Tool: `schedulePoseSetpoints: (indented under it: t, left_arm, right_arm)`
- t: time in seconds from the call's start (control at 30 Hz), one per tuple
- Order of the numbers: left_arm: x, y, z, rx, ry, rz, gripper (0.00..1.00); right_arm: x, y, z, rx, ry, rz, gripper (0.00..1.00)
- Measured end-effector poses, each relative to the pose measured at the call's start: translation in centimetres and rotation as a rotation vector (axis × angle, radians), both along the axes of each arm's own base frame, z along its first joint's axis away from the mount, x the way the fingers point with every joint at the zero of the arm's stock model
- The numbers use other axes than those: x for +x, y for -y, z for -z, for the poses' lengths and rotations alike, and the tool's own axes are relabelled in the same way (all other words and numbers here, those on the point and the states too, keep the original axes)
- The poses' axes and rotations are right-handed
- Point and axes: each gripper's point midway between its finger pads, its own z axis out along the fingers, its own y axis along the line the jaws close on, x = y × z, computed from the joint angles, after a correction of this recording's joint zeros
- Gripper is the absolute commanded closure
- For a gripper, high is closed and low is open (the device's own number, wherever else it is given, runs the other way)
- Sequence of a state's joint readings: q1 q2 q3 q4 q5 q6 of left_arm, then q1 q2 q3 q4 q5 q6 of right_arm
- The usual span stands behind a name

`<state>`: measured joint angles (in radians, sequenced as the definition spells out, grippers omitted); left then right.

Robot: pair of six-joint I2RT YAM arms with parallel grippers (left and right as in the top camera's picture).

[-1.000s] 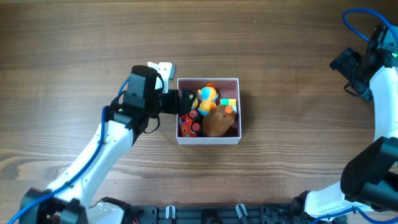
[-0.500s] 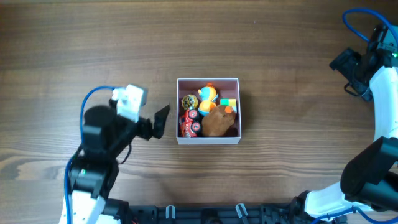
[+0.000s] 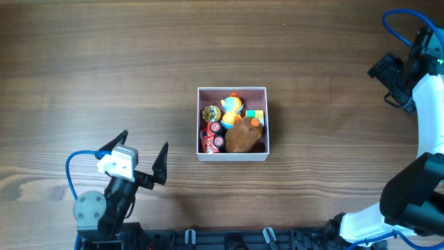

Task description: Pack container

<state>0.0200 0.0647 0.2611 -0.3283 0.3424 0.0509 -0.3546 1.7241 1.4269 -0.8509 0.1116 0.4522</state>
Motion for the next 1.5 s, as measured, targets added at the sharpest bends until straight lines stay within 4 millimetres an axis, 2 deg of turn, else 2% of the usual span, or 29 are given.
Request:
schedulePoseSetpoints:
  t: [0.13,0.43,0.6,0.67,0.77,0.9,1.5]
  left_arm:
    - [-0.1,0.1,0.2,0.000,0.032,0.005,0.00]
    - [0.5,-0.4,-1.9,0.005,0.157,-0.023,0.00]
    - [1.4,-0.4,-0.2,0.005,0.200,-0.025,0.00]
    - [1.8,0.2,2.0,0.003,0.171,0.000,0.00]
    - [1.8,0.2,2.3,0.003,0.159,-0.004,0.00]
    - [1.9,-0.3,4.2,0.007,0.080,-0.029,0.00]
    - [2.1,-0.9,4.3,0.010,0.079,-0.066,0.00]
  right_arm:
    - [0.0,0.0,0.0,0.000,0.000,0.000,0.00]
    - [0.0,0.0,0.0,0.000,0.000,0.000,0.00]
    - [0.0,0.0,0.0,0.000,0.000,0.000,0.00]
    - [0.0,0.0,0.0,0.000,0.000,0.000,0.00]
    - [0.0,0.0,0.0,0.000,0.000,0.000,0.00]
    - [0.0,0.0,0.0,0.000,0.000,0.000,0.00]
    - [0.0,0.0,0.0,0.000,0.000,0.000,0.00]
